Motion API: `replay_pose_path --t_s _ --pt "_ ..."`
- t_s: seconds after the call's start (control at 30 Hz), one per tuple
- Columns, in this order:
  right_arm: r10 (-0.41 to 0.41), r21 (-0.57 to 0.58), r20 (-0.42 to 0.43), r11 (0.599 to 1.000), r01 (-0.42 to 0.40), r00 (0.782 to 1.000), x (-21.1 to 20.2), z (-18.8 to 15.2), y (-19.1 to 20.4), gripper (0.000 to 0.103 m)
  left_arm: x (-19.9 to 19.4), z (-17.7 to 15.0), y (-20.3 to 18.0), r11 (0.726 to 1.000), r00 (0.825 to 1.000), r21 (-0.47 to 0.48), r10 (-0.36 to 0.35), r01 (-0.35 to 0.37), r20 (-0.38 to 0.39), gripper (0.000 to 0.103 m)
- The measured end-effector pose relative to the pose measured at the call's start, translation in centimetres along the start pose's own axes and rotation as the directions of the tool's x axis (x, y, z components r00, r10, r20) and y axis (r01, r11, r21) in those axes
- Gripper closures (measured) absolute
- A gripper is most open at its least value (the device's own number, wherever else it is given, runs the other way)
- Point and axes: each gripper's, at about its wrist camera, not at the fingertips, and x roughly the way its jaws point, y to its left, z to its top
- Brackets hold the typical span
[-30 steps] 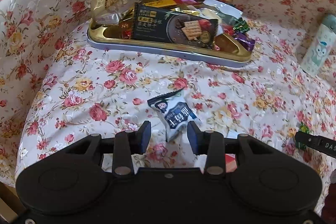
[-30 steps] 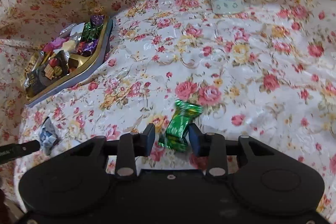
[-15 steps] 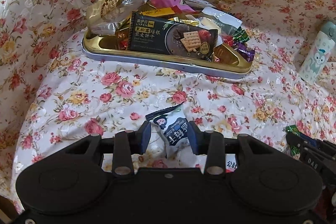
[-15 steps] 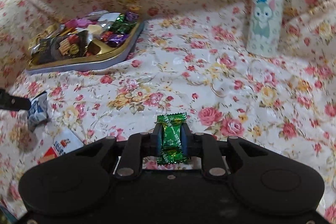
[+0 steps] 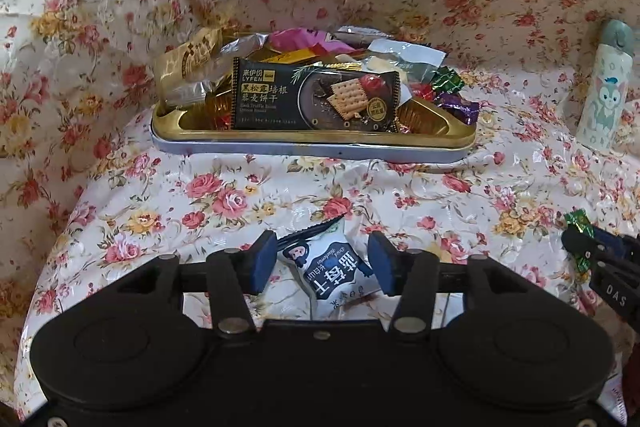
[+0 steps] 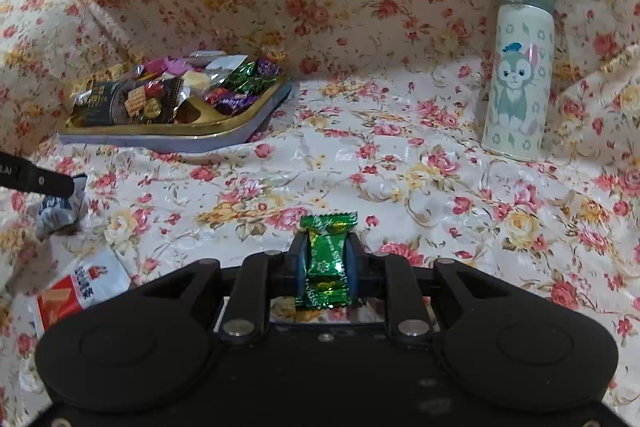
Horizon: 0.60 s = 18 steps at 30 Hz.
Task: Organize snacks
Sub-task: 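Grasp green-wrapped candy with right gripper while left gripper approaches dark-blue milk pack, then close left gripper on the dark-blue milk candy pack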
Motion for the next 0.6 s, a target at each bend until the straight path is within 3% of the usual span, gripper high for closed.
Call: replay_pose_path --t_s 0.17,0.27,0.47,0.6 --pt "0.01 0.021 0.0 1.0 -0.01 1.0 0.1 0.0 -0.1 0.081 0.0 -0.4 0.2 0.998 0.998 -0.031 0.048 -0.047 0.035 0.043" --pt "0.008 0.021 0.0 1.0 -0.008 1.0 0.1 0.0 0.0 0.081 0.6 -0.3 0.4 0.998 0.999 -0.044 0.04 -0.039 0.024 0.04" --pt "0.0 0.014 -0.002 1.0 0.0 1.0 0.0 -0.1 -0.1 0.081 1.5 -1.2 -0.5 0.998 0.998 0.046 0.037 -0.04 0.047 0.037" --pt "-0.008 0.004 -0.003 1.0 0.008 1.0 0.1 -0.1 0.0 0.081 2.3 -2.0 -0.3 0.998 0.999 0.055 0.02 -0.022 0.045 0.034"
